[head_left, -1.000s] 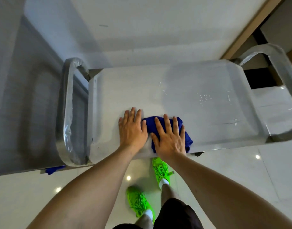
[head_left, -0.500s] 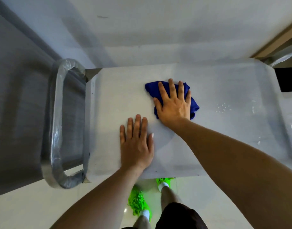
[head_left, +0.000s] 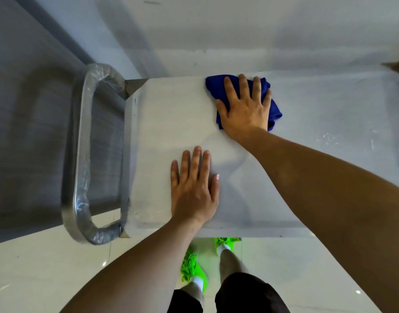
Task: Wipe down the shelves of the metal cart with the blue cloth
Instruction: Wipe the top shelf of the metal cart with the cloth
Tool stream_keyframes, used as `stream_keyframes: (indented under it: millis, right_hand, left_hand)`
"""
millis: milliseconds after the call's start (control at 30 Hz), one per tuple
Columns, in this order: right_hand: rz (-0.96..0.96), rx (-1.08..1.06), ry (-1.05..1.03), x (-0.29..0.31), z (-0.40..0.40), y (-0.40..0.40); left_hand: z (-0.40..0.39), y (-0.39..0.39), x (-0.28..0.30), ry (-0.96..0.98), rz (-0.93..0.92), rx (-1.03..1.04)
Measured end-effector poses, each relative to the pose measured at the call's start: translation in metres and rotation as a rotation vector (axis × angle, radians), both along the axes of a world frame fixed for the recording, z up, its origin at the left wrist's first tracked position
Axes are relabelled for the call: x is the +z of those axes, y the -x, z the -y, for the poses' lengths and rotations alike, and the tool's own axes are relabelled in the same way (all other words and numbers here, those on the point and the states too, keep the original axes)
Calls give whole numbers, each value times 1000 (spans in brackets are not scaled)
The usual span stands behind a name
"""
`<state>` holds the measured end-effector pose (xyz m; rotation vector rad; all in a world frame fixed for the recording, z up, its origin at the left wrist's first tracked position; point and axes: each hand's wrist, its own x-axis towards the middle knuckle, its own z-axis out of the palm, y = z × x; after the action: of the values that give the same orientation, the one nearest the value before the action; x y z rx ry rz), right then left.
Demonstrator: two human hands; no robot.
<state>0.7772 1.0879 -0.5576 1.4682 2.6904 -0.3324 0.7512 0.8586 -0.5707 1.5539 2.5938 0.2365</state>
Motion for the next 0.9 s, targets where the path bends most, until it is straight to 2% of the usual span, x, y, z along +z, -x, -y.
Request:
stream_keyframes:
  millis: [267,367,633,733,900]
  right_hand:
    - [-2,5,55,4,83,-58]
    - [6,-32,73,6,119,-85]
    - [9,-124,109,12,223,-143]
    - [27,-92,117,14,240,-161]
    - [30,-70,107,16,238,-193]
  left_hand:
    - [-1,3,1,120,22,-2]
    - [-4,3,7,230,53,-6]
    - [-5,4,38,370,119,-53]
    - [-4,10,44,406,136,-67]
    - [-14,-6,53,415,64,-62]
